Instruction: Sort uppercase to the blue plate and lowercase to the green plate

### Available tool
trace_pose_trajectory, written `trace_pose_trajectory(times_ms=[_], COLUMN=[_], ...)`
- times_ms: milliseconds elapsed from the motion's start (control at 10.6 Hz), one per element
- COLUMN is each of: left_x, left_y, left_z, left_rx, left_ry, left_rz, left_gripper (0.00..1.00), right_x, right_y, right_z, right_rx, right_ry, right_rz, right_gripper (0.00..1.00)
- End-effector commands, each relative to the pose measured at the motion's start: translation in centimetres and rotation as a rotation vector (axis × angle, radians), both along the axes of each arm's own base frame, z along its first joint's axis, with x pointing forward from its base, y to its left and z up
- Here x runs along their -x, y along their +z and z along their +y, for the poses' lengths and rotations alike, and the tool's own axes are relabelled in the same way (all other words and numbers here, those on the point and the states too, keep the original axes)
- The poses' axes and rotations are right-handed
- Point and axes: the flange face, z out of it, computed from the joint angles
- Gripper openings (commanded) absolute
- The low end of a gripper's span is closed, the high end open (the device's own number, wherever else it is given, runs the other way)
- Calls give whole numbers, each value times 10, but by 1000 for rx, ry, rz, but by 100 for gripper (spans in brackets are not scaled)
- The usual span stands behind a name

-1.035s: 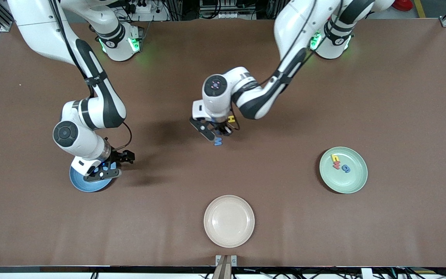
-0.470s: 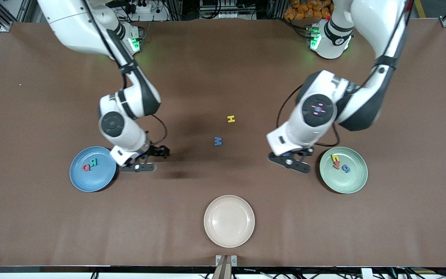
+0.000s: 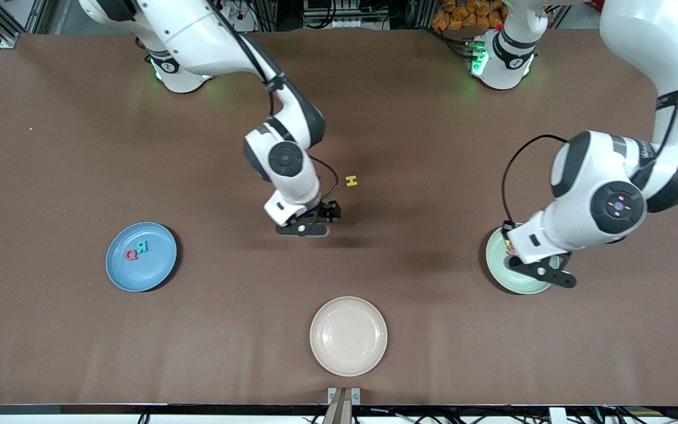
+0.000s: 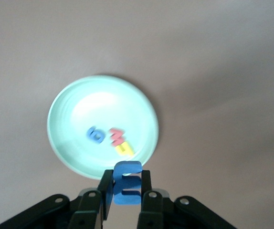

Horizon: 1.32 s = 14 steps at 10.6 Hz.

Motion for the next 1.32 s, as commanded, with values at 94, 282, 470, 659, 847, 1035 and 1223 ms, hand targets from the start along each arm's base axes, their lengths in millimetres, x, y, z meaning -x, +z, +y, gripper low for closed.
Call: trace_pose_trajectory(times_ms=[94, 282, 470, 659, 847, 1035, 1223], left_x=[9, 8, 3, -5, -14, 0, 22], left_y=[-67, -104, -102, -54, 26, 95, 164], left_z=[42, 54, 55, 50, 62, 61, 76], left_rx=[-11, -12, -7, 21, 27, 72, 171], left_ry=[47, 66, 70, 85, 109, 135, 213], left_rz=[92, 111, 89, 37, -76, -136, -189], left_gripper=[0, 19, 100, 100, 100, 100, 100], right_x=[-1, 4, 4, 4, 4, 6, 5], right_y=[-32, -38, -38, -35, -34, -34, -34], right_z=[8, 16, 16, 20, 21, 22, 23], right_rx=[54, 55, 53, 45, 43, 45, 41], right_ry=[44, 50, 43, 41, 41, 47, 44], right_rz=[-1, -1, 1, -2, -2, -5, -9], right_gripper=[100, 100, 100, 100, 100, 65, 0])
